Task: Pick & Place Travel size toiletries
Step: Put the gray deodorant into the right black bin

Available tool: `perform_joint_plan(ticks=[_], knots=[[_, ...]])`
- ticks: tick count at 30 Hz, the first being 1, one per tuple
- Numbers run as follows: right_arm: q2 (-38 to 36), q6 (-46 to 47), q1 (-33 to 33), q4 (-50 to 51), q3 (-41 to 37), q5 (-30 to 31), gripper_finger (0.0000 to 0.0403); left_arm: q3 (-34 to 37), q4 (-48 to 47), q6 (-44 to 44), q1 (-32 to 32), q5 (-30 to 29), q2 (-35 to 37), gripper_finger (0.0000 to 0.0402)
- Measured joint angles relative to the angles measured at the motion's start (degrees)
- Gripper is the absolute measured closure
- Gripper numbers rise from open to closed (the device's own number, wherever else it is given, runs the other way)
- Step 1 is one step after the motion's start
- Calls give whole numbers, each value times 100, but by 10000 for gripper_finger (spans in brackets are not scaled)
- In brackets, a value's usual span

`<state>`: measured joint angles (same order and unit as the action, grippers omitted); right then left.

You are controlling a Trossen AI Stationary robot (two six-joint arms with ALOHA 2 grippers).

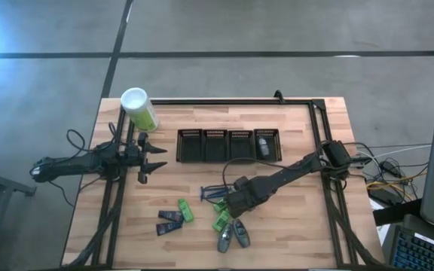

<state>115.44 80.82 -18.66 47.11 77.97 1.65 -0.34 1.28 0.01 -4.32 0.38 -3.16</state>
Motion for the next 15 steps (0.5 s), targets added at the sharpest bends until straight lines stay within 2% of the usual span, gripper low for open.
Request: perform_joint_plan(ticks=[15], knots=[[-89, 166, -4, -39, 7, -9, 200, 0, 0, 0, 0, 1, 0, 184]])
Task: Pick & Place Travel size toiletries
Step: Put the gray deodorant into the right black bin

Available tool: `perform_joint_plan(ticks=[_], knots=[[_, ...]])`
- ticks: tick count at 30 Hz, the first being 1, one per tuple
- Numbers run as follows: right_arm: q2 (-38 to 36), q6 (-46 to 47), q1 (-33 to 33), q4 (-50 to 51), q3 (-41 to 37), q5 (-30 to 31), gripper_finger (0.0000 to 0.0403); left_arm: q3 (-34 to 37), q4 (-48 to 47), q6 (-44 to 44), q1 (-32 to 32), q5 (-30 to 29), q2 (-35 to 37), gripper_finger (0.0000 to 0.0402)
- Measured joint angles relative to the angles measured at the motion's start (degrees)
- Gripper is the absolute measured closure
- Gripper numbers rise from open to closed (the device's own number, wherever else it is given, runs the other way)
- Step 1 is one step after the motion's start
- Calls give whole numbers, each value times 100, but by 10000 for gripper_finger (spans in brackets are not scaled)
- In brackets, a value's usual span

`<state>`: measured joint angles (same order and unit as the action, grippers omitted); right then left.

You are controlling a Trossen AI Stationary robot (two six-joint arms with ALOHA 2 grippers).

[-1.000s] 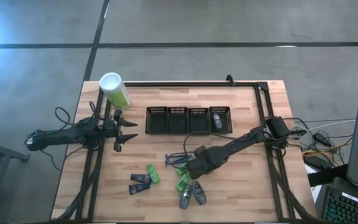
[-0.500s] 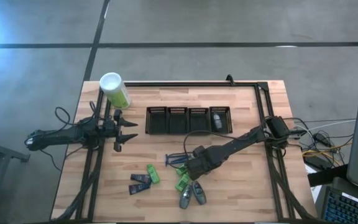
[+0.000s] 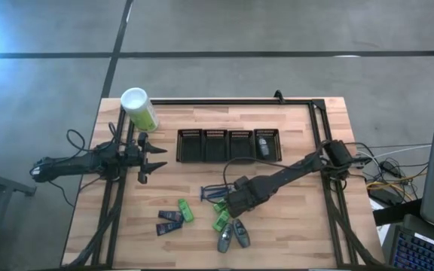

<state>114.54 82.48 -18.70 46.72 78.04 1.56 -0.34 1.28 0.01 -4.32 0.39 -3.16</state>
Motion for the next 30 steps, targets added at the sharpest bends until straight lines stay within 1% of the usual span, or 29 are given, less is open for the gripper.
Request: perform_joint_plan(ticks=[3, 6, 13, 21, 26, 30], knots=[[-111, 149, 0, -27, 0, 63, 200, 0, 0, 0, 2, 1, 0, 183], [-321, 408, -4, -14, 0, 269, 200, 0, 0, 0, 2, 1, 0, 183], [-930, 1106, 12, 235, 7, 1046, 200, 0, 0, 0, 2, 0, 0, 183], [-1296, 1678, 255, 756, 7, 1359, 200, 0, 0, 0, 0, 1, 0, 183], [-1602, 1687, 628, 1297, 4, 1368, 200, 0, 0, 0, 1, -1, 0, 184], [-1898, 1300, 1039, 1559, -46, 1366, 200, 0, 0, 0, 2, -1, 0, 184]])
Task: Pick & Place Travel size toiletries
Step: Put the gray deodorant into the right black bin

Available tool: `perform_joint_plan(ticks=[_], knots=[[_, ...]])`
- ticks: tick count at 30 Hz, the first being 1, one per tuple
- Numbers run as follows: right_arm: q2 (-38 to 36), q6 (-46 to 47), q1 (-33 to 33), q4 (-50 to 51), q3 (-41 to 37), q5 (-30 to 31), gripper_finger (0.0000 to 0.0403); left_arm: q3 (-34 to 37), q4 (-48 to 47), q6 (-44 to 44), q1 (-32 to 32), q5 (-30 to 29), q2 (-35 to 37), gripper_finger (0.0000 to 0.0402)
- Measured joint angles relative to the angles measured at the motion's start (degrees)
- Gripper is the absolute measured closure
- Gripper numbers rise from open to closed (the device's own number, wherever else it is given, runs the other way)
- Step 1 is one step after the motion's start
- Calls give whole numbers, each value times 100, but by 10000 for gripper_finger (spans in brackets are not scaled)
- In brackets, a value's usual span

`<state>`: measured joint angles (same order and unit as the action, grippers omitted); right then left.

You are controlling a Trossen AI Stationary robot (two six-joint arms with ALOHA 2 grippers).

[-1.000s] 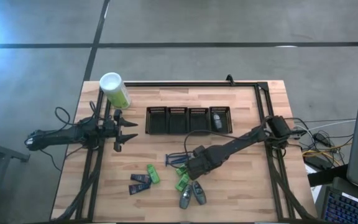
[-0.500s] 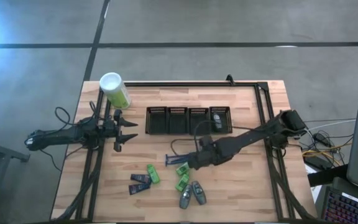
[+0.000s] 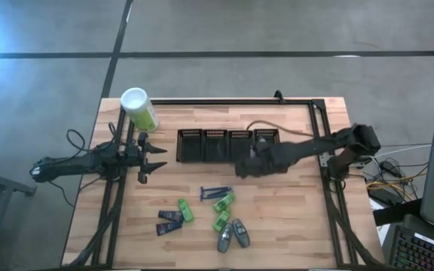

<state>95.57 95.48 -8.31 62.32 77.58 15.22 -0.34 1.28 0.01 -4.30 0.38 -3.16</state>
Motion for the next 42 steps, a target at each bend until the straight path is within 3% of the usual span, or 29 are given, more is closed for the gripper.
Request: perform_joint_plan(ticks=[7, 13, 19, 25, 36, 42], knots=[[-561, -1288, 1101, 333, -572, -104, 200, 0, 0, 0, -1, 0, 0, 184], [-770, -2784, 2225, -166, -1340, -672, 200, 0, 0, 0, -1, 0, 0, 184], [-808, -3576, 3002, -957, -1959, -1132, 197, 0, 0, 0, 1, 0, 0, 183], [-808, -3700, 3126, -1418, -2297, -1274, 188, 0, 0, 0, -2, 0, 0, 184], [-811, -3702, 3094, -1407, -2381, -1523, 111, 0, 0, 0, -1, 0, 0, 184], [-848, -3625, 2826, -1111, -1924, -1007, 79, 0, 0, 0, 0, 0, 0, 184]])
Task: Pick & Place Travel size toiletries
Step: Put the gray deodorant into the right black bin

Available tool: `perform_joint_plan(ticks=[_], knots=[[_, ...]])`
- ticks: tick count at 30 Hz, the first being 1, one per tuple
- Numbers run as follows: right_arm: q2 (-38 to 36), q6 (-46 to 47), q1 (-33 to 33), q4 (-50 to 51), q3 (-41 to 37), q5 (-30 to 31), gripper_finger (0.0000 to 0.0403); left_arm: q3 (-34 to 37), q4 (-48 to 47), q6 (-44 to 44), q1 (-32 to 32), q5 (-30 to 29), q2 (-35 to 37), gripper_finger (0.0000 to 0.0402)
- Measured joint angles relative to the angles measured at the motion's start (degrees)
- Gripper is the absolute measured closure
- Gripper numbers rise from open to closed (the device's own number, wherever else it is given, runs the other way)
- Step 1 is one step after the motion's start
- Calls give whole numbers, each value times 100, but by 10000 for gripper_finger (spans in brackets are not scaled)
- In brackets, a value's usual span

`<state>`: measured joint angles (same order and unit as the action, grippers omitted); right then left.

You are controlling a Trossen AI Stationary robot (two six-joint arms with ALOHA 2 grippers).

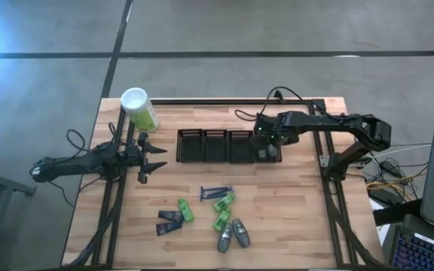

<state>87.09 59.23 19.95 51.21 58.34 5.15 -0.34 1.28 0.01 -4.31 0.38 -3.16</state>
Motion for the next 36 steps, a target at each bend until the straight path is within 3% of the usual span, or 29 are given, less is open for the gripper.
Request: perform_joint_plan(ticks=[10, 21, 28, 36], knots=[[15, 412, -465, 237, 322, 148, 55, 0, 0, 0, 0, 0, 0, 183], [112, 2110, -2682, -32, 608, 80, 74, 0, 0, 0, 0, 0, 0, 184], [977, 3359, -4235, -919, 1067, -134, 72, 0, 0, 0, -1, 0, 1, 184], [2437, 3943, -5074, -662, 2412, -573, 38, 0, 0, 0, 1, 0, 2, 184]])
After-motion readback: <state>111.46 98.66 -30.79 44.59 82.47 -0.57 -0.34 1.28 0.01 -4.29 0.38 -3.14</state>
